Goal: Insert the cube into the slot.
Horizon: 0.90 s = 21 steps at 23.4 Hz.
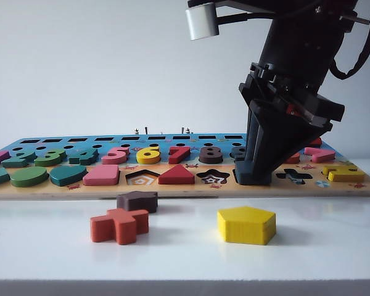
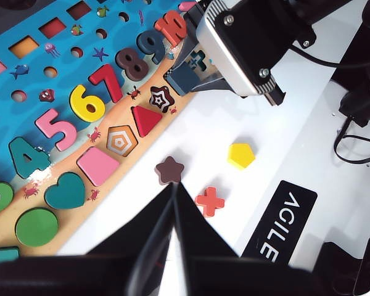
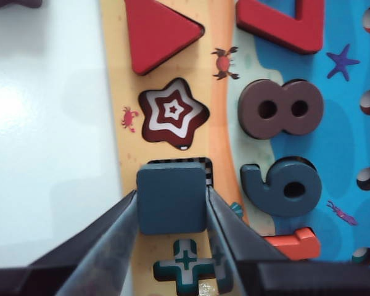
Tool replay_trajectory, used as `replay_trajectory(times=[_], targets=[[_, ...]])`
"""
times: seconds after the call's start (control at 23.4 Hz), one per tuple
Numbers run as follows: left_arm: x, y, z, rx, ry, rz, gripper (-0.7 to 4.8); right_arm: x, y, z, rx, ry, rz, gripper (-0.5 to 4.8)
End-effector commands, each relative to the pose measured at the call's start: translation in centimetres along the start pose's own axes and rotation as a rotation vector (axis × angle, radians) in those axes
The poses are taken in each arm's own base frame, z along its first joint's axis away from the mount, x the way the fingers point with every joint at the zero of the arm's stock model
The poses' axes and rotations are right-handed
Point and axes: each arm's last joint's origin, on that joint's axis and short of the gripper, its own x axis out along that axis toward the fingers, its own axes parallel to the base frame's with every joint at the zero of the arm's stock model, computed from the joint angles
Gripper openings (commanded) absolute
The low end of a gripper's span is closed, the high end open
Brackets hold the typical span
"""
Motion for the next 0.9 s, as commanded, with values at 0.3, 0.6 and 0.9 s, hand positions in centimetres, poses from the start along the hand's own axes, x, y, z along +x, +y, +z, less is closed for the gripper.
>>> replay_trajectory(times=[0.3,0.6,0.9], targets=[[-0.11,-0.04,0.24,0.015,-0.019,-0.004,0.20,0.02,-0.15,0.14,-0.024,-0.004,-0.028,1.75],[-0.11,-0.04,0.24,0.015,-0.019,-0.004,0.20,0.03,-0.35,0.14,-0.017,-0.005,-0.047,1.76],[-0.11,-0.04,0.24,0.015,-0.019,-0.004,0.20,0.03,-0.33,0.16,-0.015,-0.012,-0.040,1.91]])
